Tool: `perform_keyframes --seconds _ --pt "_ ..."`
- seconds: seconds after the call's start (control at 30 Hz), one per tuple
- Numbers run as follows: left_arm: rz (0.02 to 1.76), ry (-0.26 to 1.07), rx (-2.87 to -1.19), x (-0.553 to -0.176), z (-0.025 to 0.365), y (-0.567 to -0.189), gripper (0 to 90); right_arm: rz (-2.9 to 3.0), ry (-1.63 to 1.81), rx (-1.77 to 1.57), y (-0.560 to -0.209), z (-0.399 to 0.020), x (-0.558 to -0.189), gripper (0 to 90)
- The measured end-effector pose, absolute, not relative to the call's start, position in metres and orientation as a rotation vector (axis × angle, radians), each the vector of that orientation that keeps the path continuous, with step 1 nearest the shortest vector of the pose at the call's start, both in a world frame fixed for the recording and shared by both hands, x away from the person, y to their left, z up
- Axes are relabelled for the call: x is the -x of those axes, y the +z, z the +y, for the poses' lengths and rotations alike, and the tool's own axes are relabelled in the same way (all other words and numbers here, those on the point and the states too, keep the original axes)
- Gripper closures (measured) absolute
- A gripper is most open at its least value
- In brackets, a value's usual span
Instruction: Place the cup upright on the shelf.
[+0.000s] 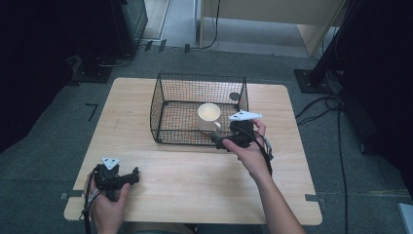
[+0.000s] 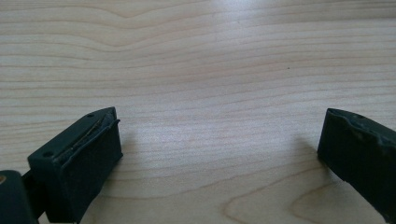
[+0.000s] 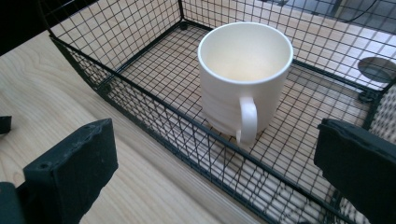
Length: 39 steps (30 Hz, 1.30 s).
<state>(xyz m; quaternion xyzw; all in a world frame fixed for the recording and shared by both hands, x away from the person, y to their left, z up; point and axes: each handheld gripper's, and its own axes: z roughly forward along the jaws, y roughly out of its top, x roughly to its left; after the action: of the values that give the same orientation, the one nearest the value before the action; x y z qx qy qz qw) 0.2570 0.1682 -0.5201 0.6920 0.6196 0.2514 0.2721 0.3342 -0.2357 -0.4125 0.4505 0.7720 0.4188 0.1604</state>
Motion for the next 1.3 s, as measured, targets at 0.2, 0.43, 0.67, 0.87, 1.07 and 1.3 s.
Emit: perform_keyframes --seconds 0.2,0.43,0.67,0.87,1.07,1.3 --pt "1.668 0.678 -1.863 -0.257 0.168 -0.520 0.0 2.164 1.237 -1.304 -0.408 -0.249 -0.315 0.0" --pt "1.669 0.675 -1.862 -0.257 0.168 -0.520 0.0 2.132 1.243 -1.309 -0.407 -0.270 -0.294 0.0" --pt "1.668 0.675 -1.868 -0.257 0.168 -0.520 0.0 2.106 1.230 -1.336 -0.416 -0.293 -0.277 0.0" --pt "1.668 0.675 -1.869 -0.257 0.168 -0.520 0.0 2.071 1.219 -1.382 -0.424 -0.312 -0.267 0.0" --pt "1.668 0.675 -1.868 -0.257 0.168 -0.520 0.0 2.046 1.208 -1.425 -0.436 -0.328 -0.259 0.0" --pt "1.667 0.675 -1.868 -0.257 0.168 -0.520 0.0 2.026 1.187 -1.479 -0.455 -0.346 -0.247 0.0"
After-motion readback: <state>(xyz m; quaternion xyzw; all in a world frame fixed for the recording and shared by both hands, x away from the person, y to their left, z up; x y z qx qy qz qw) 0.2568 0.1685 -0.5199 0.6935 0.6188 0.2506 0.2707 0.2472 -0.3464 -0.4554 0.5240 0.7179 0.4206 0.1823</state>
